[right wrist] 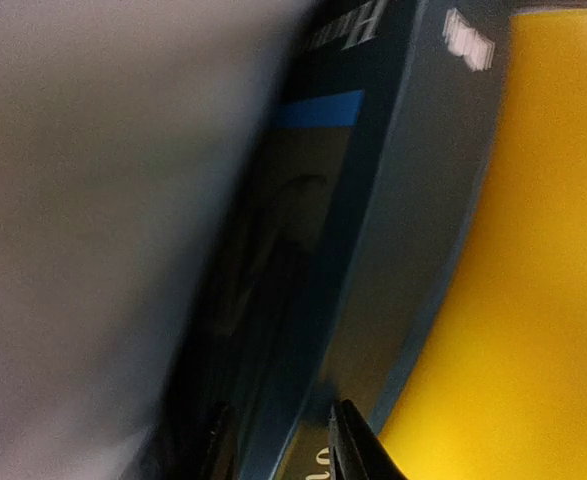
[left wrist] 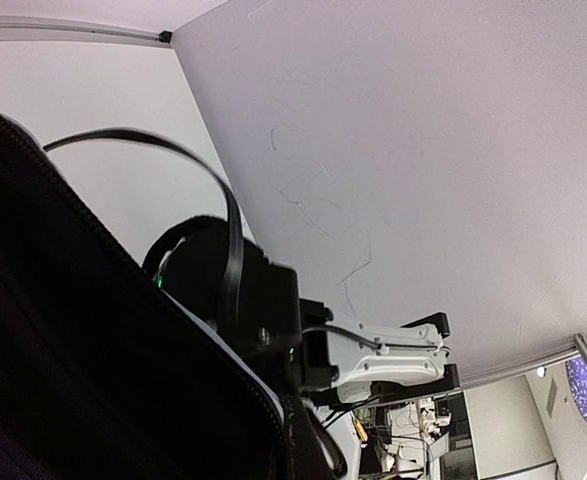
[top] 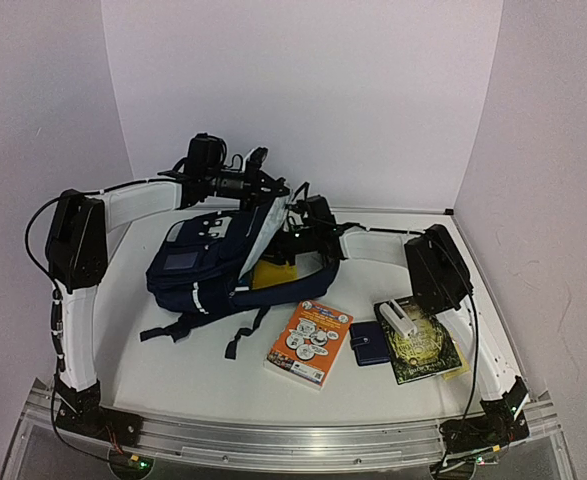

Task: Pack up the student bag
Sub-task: Adjust the book in the student bag, then pick up the book from the center of the board.

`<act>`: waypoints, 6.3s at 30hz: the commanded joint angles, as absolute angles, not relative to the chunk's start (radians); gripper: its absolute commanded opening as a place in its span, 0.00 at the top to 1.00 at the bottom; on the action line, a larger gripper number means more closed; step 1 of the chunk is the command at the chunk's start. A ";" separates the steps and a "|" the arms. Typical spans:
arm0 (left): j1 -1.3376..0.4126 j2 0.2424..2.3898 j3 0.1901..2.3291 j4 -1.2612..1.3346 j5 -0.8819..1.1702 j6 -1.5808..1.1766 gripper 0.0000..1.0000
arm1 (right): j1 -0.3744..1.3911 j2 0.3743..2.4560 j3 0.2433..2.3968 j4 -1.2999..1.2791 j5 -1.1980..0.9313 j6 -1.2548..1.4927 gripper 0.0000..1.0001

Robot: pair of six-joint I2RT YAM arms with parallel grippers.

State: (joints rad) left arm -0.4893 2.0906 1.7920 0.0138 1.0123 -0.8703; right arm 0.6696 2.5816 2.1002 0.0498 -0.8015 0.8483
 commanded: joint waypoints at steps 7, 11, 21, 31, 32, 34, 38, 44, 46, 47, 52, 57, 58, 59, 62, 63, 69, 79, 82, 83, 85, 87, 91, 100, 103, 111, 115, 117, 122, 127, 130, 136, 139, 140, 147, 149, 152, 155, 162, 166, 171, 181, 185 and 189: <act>-0.507 2.088 1.844 0.285 1.115 -0.970 1.00 | 0.738 2.640 2.133 0.459 -0.857 1.148 0.72; -0.507 2.073 1.825 0.329 1.136 -0.990 1.00 | 0.732 2.634 2.091 0.480 -0.834 1.157 0.68; -0.506 1.987 1.757 0.261 1.143 -0.909 1.00 | 0.639 2.475 1.820 0.477 -0.685 1.115 0.70; -0.506 2.017 1.775 0.278 1.153 -0.925 1.00 | 0.685 2.636 2.015 0.402 -0.652 1.162 0.74; -0.506 2.023 1.777 0.284 1.155 -0.929 1.00 | 0.697 2.667 2.050 0.399 -0.653 1.179 0.75; -0.506 2.032 1.783 0.290 1.155 -0.935 1.00 | 0.724 2.716 2.138 0.399 -0.657 1.213 0.78; -0.506 2.041 1.780 0.306 1.154 -0.946 1.00 | 0.767 2.764 2.232 0.401 -0.674 1.240 0.81; -0.504 2.024 1.739 0.305 1.142 -0.936 1.00 | 0.714 2.667 2.141 0.402 -0.683 1.191 0.77; -0.498 2.011 1.713 0.307 1.131 -0.932 1.00 | 0.694 2.616 2.084 0.401 -0.683 1.159 0.73; -0.494 2.001 1.702 0.307 1.125 -0.930 1.00 | 0.682 2.594 2.062 0.400 -0.682 1.148 0.70; -0.443 1.914 1.576 0.293 1.064 -0.917 1.00 | 0.643 2.491 1.937 0.389 -0.670 1.092 0.45; -0.345 1.758 1.311 0.297 0.894 -0.913 1.00 | 0.608 2.413 1.822 0.339 -0.633 1.022 0.42; -0.327 1.729 1.258 0.278 0.847 -0.904 1.00 | 0.601 2.401 1.801 0.322 -0.622 1.001 0.41; -0.312 1.697 1.230 0.217 0.794 -0.880 1.00 | 0.591 2.389 1.787 0.305 -0.615 0.976 0.41; -0.290 1.625 1.165 0.033 0.607 -0.783 0.97 | 0.569 2.357 1.759 0.264 -0.617 0.914 0.40; -0.290 1.613 1.158 0.004 0.588 -0.757 0.96 | 0.564 2.344 1.758 0.251 -0.631 0.894 0.40; -0.302 1.647 1.187 -0.109 0.620 -0.663 0.86 | 0.560 2.242 1.753 0.135 -0.749 0.736 0.33; -0.477 1.578 1.336 -0.394 0.451 -0.403 0.32 | 0.556 1.887 1.588 -0.391 -0.663 0.247 0.14; -0.556 1.510 1.302 -0.438 0.393 -0.349 0.21 | 0.555 1.805 1.506 -0.517 -0.591 0.124 0.12; -0.580 1.489 1.283 -0.448 0.379 -0.335 0.17 | 0.555 1.780 1.477 -0.543 -0.571 0.094 0.11; -0.638 1.452 1.240 -0.467 0.349 -0.309 0.08 | 0.556 1.742 1.425 -0.584 -0.542 0.046 0.09; -0.692 1.429 1.210 -0.500 0.325 -0.297 0.04 | 0.556 1.731 1.396 -0.627 -0.525 0.002 0.08; -0.810 1.440 1.168 -0.544 0.314 -0.318 0.03 | 0.555 1.742 1.350 -0.650 -0.523 -0.068 0.08; -1.054 1.577 1.114 -0.543 0.158 -0.393 0.00 | 0.557 1.872 1.351 -0.662 -0.547 -0.123 0.08; -1.079 1.615 1.094 -0.494 0.175 -0.451 0.01 | 0.561 1.915 1.378 -0.661 -0.561 -0.119 0.08; -1.089 1.601 0.941 -0.282 0.199 -0.691 0.04 | 0.580 2.011 1.429 -0.660 -0.547 -0.129 0.08; -1.088 1.629 0.917 -0.232 0.166 -0.776 0.06 | 0.595 2.032 1.421 -0.660 -0.553 -0.141 0.14; -1.088 1.652 0.923 -0.208 0.163 -0.802 0.10 | 0.606 2.036 1.418 -0.660 -0.551 -0.150 0.16; -1.086 1.746 0.990 -0.208 0.151 -0.834 0.22 | 0.644 2.049 1.410 -0.659 -0.496 -0.182 0.17; -1.071 1.786 1.015 -0.179 0.161 -0.864 0.29 | 0.650 2.024 1.402 -0.660 -0.473 -0.231 0.08; -1.052 1.778 1.000 -0.158 0.167 -0.884 0.33 | 0.651 1.964 1.390 -0.662 -0.475 -0.265 0.02; -1.029 1.742 0.968 -0.130 0.166 -0.887 0.33 | 0.651 1.838 1.311 -0.648 -0.433 -0.303 0.02; -1.014 1.742 0.970 -0.124 0.176 -0.880 0.33 | 0.652 1.770 1.259 -0.641 -0.457 -0.327 0.02; -1.008 1.744 0.969 -0.119 0.184 -0.879 0.33 | 0.655 1.750 1.245 -0.641 -0.473 -0.334 0.02; -0.972 1.754 0.952 -0.052 0.236 -0.886 0.34 | 0.753 1.696 1.147 -0.612 -0.396 -0.376 0.09; -0.967 1.763 0.963 -0.051 0.247 -0.871 0.34 | 0.762 1.702 1.127 -0.579 -0.362 -0.376 0.12; -0.958 1.772 0.983 -0.043 0.265 -0.852 0.36 | 0.773 1.708 1.097 -0.540 -0.341 -0.369 0.15; -0.945 1.780 0.993 -0.025 0.283 -0.845 0.40 | 0.785 1.712 1.066 -0.510 -0.362 -0.362 0.21; -0.938 1.838 1.006 0.048 0.347 -0.847 0.49 | 0.814 1.773 1.046 -0.463 -0.369 -0.351 0.34; -0.938 1.856 0.999 0.068 0.359 -0.853 0.53 | 0.822 1.805 1.038 -0.449 -0.353 -0.343 0.40; -0.938 1.874 0.994 0.089 0.369 -0.860 0.53 | 0.824 1.801 1.035 -0.450 -0.317 -0.325 0.45; -0.964 1.882 0.997 0.258 0.493 -0.843 0.66 | 0.823 1.849 1.072 -0.438 -0.297 -0.297 0.45; -1.009 1.849 1.035 0.251 0.496 -0.802 0.72 | 0.825 1.846 1.072 -0.440 -0.315 -0.299 0.45; -1.034 1.815 1.032 0.279 0.495 -0.789 0.74 | 0.825 1.847 1.075 -0.443 -0.327 -0.296 0.44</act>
State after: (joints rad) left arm -0.9479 1.8850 0.9684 0.0891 0.3583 -0.8241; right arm 0.8207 1.8141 1.0501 -0.5148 -0.3160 -0.3248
